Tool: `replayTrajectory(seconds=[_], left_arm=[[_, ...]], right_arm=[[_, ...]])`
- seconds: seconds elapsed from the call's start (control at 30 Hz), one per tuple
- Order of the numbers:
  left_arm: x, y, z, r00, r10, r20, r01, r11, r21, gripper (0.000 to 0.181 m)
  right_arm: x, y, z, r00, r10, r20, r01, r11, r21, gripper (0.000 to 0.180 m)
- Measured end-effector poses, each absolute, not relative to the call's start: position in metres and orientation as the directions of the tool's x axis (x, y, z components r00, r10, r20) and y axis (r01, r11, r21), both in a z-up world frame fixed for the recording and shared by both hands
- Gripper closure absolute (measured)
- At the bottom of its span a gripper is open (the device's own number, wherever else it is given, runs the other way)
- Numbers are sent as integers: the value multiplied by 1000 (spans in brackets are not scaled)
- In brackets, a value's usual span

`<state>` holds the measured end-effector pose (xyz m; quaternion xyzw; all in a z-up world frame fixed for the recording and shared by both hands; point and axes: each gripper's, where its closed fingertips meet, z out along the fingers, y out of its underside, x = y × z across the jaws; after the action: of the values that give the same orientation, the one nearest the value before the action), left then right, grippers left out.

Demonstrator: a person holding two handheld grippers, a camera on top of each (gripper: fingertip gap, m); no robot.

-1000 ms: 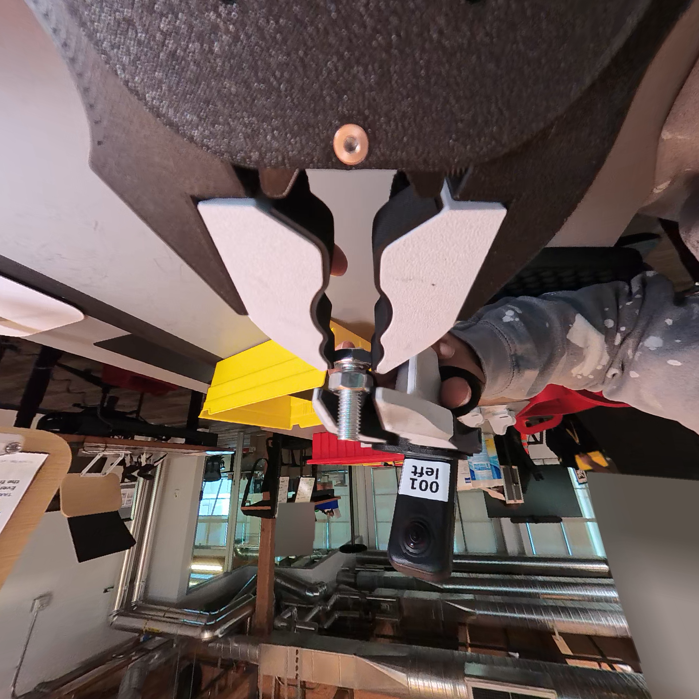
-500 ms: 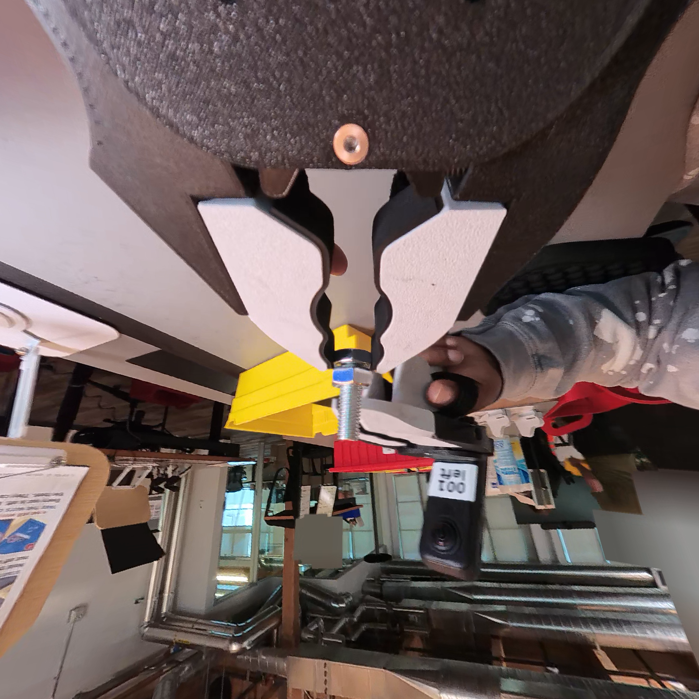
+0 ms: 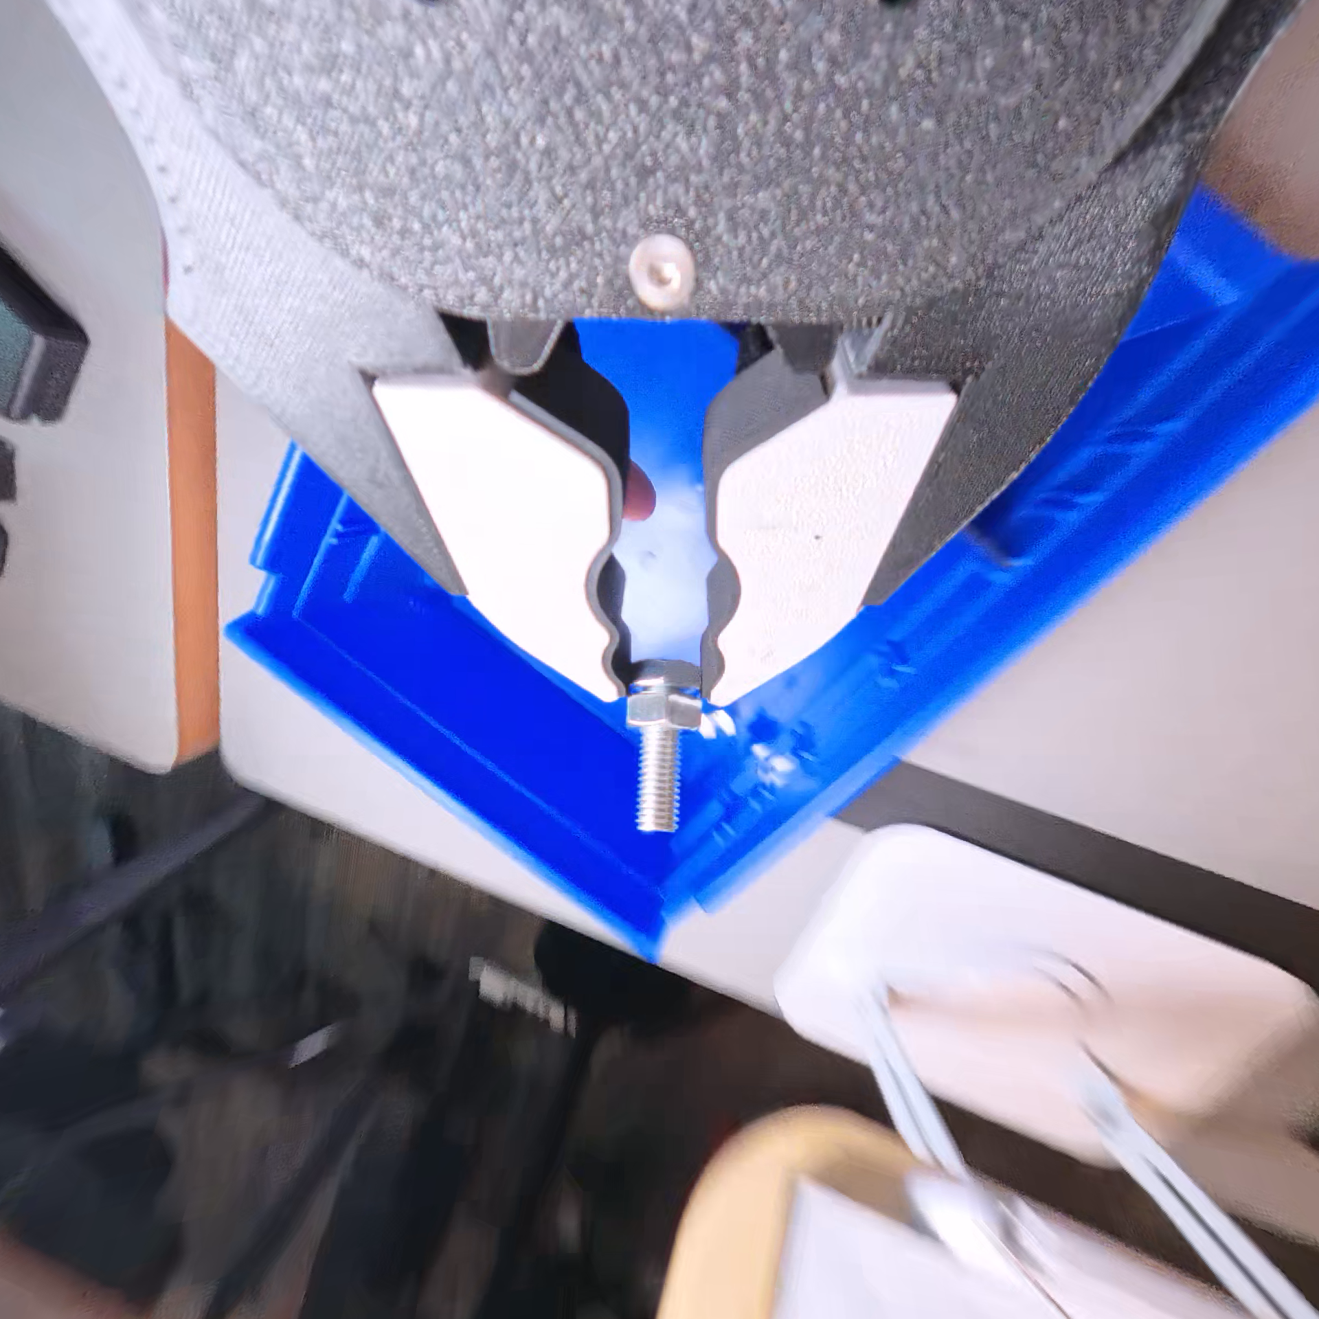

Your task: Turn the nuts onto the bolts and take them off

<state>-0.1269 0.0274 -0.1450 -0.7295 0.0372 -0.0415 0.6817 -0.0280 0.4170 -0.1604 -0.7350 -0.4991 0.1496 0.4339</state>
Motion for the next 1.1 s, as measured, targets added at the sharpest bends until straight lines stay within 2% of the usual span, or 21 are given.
replayTrajectory(seconds=[0.1, 0.2, 0.37, 0.5, 0.57, 0.7, 0.77, 0.83, 0.9, 1.0, 1.1], left_arm=[[-139, 29, -156, 998, -46, -43, -47, -89, -995, 180], [-149, 30, -167, 999, -13, -49, -50, -114, -992, 180], [-152, 32, -174, 998, -15, -53, -54, -127, -990, 180], [-148, 38, -184, 998, -51, -44, -52, -154, -987, 180], [-146, 39, -187, 997, -62, -41, -51, -162, -985, 180], [-147, 37, -183, 998, -61, -33, -42, -153, -987, 180], [-151, 36, -178, 998, -49, -26, -33, -139, -990, 180], [-158, 33, -169, 999, -33, -12, -16, -118, -993, 180], [-174, 29, -155, 1000, 7, -22, -22, -96, -995, 180], [-219, 20, -128, 994, 94, -52, -43, -102, -994, 178], [-281, 19, -123, 990, 140, -25, 18, -301, -954, 166]], right_arm=[[-30, 454, -212, 460, 860, 222, 750, -242, -615, 161], [-35, 470, -254, 484, 852, 201, 796, -333, -506, 161], [-38, 473, -291, 528, 837, 146, 808, -442, -388, 161], [-36, 473, -293, 544, 827, 139, 803, -465, -372, 161], [-39, 469, -287, 537, 838, 97, 790, -459, -407, 159], [-53, 460, -227, 514, 857, -32, 617, -395, -680, 150], [-55, 439, -180, 449, 890, -79, 471, -311, -825, 150], [-46, 399, -137, 346, 933, -105, 331, -226, -916, 150], [-29, 351, -111, 261, 961, -91, 241, -156, -958, 150], [-2, 266, -114, 128, 982, -135, 218, -161, -962, 148], [16, 186, -141, 0, 969, -247, 252, -239, -938, 148]])
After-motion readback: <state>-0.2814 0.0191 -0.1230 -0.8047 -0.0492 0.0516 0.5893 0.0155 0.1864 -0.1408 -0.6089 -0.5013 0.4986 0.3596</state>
